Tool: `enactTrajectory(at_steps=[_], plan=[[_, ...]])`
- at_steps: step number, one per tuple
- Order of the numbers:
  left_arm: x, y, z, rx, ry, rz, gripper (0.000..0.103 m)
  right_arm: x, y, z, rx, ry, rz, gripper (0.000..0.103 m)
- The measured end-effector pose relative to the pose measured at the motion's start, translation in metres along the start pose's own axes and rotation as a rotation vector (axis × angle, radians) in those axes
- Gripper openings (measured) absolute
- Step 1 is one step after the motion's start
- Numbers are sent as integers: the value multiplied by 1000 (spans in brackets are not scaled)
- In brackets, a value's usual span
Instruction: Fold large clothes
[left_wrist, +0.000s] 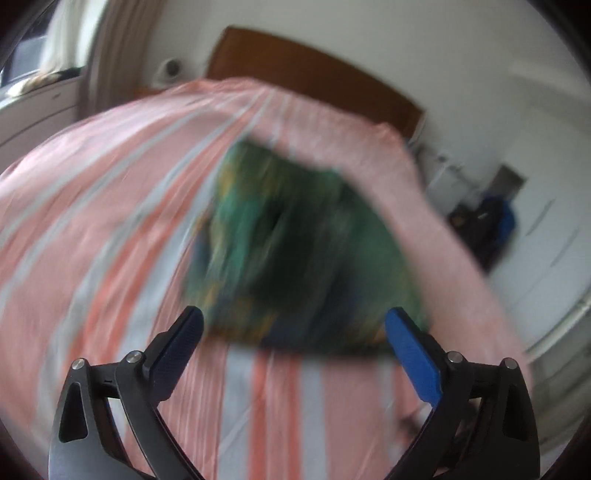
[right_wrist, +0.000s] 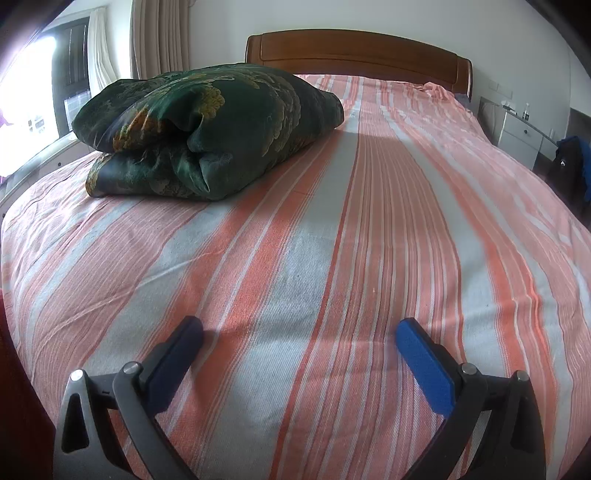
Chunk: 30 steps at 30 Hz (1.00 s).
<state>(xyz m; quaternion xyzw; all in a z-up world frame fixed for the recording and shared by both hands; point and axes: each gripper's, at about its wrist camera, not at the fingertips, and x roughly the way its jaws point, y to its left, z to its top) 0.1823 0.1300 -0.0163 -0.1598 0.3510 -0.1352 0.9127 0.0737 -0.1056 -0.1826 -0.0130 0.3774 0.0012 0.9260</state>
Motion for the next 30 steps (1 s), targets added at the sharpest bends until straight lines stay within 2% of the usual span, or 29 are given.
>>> enactTrajectory(at_steps=[2, 4, 5, 8, 9, 12, 14, 19, 22, 24, 27, 30], plan=[[19, 8, 36, -12, 54, -33, 100, 0, 0, 0, 0, -1, 0, 103], [49, 20, 62, -28, 106, 4, 100, 0, 0, 0, 1, 0, 1, 103], [76, 28, 70, -24, 191, 21, 100, 0, 0, 1, 2, 2, 2, 103], [131, 46, 60, -20, 369, 121, 103, 0, -2, 3, 7, 21, 11, 103], [143, 51, 49, -23, 400, 120, 103, -1, -3, 5, 11, 37, 23, 103], [152, 68, 36, -43, 393, 86, 103, -5, -9, 11, 15, 82, 73, 103], [155, 76, 28, -62, 403, 63, 103, -9, -20, 17, 72, 103, 133, 102], [162, 90, 19, -62, 419, 29, 103, 3, -72, 57, 463, 85, 421, 102], [162, 97, 17, -55, 434, 5, 103, 34, -88, 83, 644, 90, 574, 102], [166, 104, 17, -65, 452, -20, 103, 67, -90, 104, 719, 126, 682, 102], [167, 106, 17, -76, 469, -53, 103, 107, -78, 125, 751, 180, 778, 102], [166, 114, 19, -92, 479, -80, 103, 143, -56, 147, 719, 261, 819, 102]])
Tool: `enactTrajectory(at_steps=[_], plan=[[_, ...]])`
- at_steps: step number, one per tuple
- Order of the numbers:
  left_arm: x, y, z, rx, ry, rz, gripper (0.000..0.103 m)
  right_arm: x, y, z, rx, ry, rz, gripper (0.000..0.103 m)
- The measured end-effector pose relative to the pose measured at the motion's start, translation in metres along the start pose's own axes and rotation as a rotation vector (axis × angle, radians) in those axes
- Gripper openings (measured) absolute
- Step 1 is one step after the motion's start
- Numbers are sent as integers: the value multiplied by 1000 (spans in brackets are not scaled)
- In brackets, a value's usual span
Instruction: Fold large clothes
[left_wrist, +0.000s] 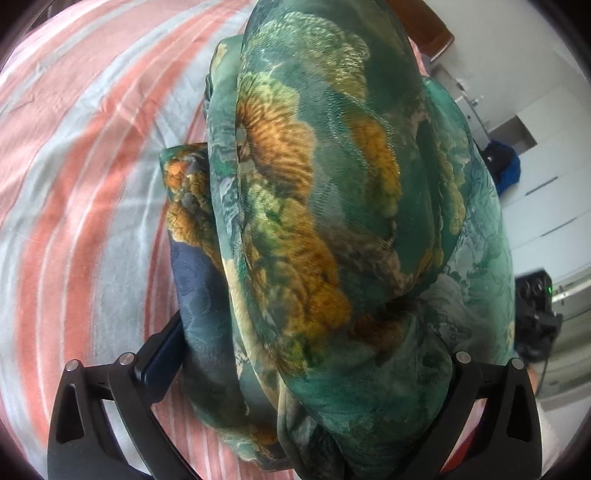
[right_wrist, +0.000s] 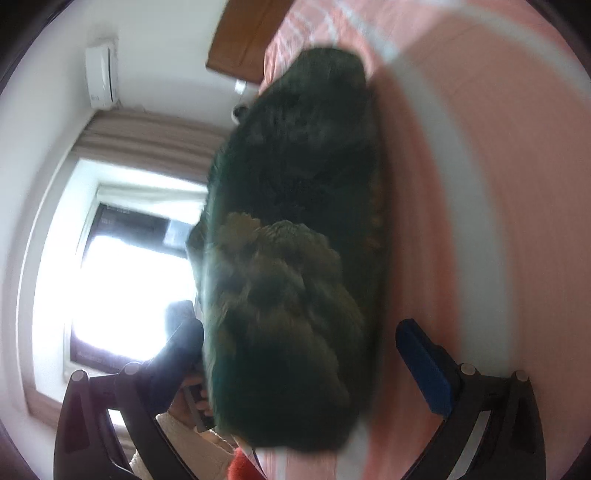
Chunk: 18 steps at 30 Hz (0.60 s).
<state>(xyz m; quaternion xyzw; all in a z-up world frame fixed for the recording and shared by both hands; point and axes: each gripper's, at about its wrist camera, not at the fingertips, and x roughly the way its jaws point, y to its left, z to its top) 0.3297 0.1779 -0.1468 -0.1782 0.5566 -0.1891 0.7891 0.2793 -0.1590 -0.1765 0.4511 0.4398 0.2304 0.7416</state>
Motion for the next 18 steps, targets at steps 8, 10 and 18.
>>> enactTrajectory(at_steps=[8, 10, 18], plan=[[-16, -15, -17, 28, -76, 103, 82, 47, 88, -4, -531, 15, -441, 68], [-28, -37, -29, 96, -139, 184, 72, 53, 110, -24, -698, -21, -528, 64], [-70, -81, -66, 194, -342, 214, 61, 46, 166, -77, -1022, -236, -637, 60]])
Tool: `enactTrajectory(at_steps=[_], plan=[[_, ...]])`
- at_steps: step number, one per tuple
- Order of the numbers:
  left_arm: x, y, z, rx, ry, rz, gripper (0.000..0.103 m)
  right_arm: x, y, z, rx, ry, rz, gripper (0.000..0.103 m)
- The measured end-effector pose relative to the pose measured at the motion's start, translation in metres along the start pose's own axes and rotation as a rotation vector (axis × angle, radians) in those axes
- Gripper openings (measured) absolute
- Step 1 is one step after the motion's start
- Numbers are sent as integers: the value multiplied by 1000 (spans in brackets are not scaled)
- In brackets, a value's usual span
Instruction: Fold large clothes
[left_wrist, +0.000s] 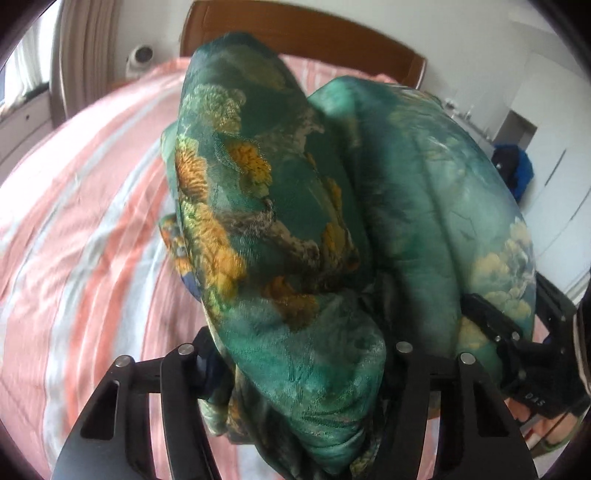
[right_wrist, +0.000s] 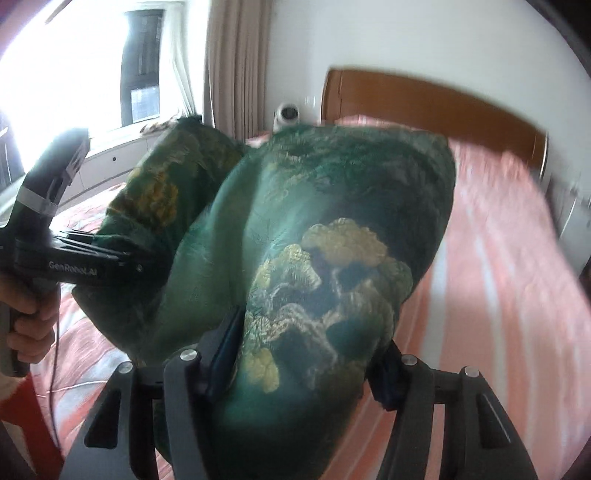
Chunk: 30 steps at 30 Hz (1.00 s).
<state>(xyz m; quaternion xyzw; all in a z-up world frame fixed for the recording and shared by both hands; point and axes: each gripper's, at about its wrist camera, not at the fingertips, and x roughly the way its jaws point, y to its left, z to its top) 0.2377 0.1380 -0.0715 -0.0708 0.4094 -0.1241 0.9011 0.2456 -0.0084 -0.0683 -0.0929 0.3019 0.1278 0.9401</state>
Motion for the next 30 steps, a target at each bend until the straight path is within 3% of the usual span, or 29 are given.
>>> enactTrajectory(at_steps=[4, 9, 11, 13, 14, 15, 18, 20, 24, 29, 30], plan=[[-8, -6, 27, 27, -87, 9, 61, -9, -6, 25, -42, -69, -41, 60], [10, -7, 74, 59, -157, 36, 63, 17, -42, 59, 10, -106, -34, 60], [35, 4, 89, 33, -115, 37, 85, 30, -64, 67, 72, -97, -13, 61], [66, 28, 91, -36, -34, 57, 100, 56, -100, 65, 193, -27, 22, 73], [86, 44, 88, -78, 16, 83, 100, 75, -115, 62, 251, 35, 26, 89], [97, 51, 83, -88, 44, 88, 100, 84, -120, 56, 277, 76, 10, 97], [80, 62, 71, -108, -20, 69, 99, 110, -129, 42, 292, 161, -70, 97], [57, 60, 68, -84, -67, 52, 99, 103, -129, 44, 301, 130, -60, 98], [5, 29, 58, 52, -151, 109, 100, 66, -128, 44, 295, 61, -79, 99], [-24, -13, 0, 179, -107, 182, 102, 22, -117, 19, 247, 66, -122, 102], [-18, -36, -3, 194, -92, 199, 102, 14, -109, 11, 232, 77, -131, 102]])
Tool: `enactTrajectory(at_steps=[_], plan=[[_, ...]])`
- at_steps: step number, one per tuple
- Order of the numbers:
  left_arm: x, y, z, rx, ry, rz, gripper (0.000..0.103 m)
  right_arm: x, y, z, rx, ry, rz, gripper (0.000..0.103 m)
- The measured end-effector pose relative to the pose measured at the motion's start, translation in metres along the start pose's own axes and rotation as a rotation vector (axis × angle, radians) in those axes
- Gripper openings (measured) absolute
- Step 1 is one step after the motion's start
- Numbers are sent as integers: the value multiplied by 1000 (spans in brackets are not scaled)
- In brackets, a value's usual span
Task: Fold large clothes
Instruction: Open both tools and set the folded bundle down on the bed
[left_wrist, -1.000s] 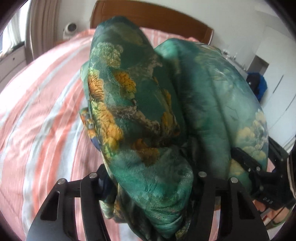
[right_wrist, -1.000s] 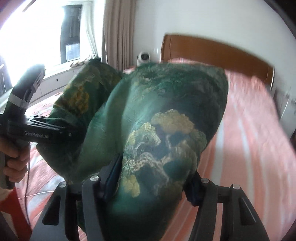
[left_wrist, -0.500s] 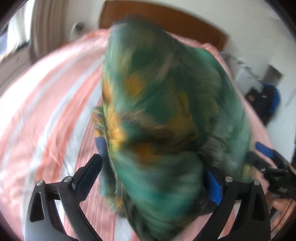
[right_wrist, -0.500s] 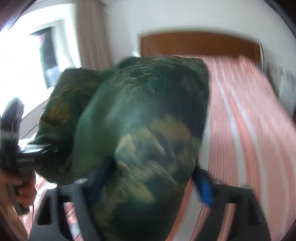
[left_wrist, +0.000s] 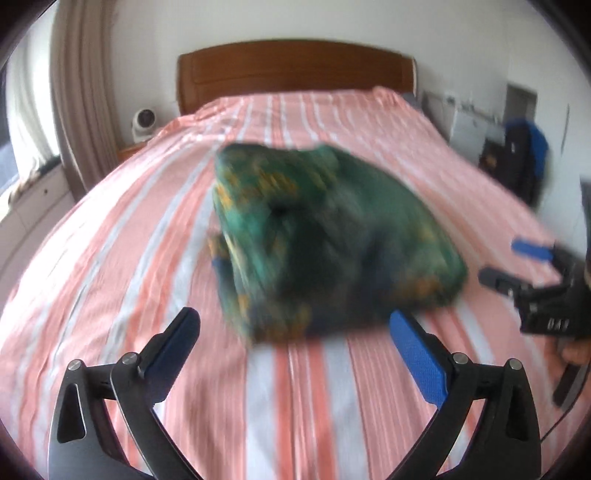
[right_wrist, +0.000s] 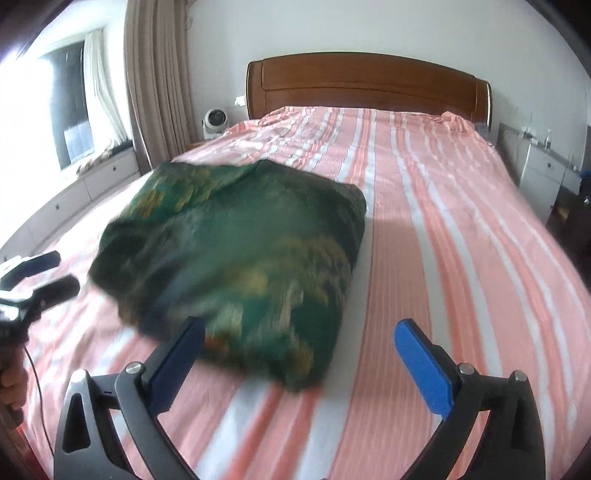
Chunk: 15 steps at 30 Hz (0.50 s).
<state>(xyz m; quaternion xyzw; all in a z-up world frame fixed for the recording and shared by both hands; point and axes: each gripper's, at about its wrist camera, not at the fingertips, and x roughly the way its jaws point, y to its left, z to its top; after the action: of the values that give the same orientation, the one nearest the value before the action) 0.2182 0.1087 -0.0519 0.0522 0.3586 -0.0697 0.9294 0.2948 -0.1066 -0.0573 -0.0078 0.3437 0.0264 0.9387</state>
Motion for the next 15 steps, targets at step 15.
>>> enactTrajectory(at_steps=[15], plan=[[-11, -70, -69, -27, 112, 129, 103, -80, 26, -99, -98, 65, -213, 102]])
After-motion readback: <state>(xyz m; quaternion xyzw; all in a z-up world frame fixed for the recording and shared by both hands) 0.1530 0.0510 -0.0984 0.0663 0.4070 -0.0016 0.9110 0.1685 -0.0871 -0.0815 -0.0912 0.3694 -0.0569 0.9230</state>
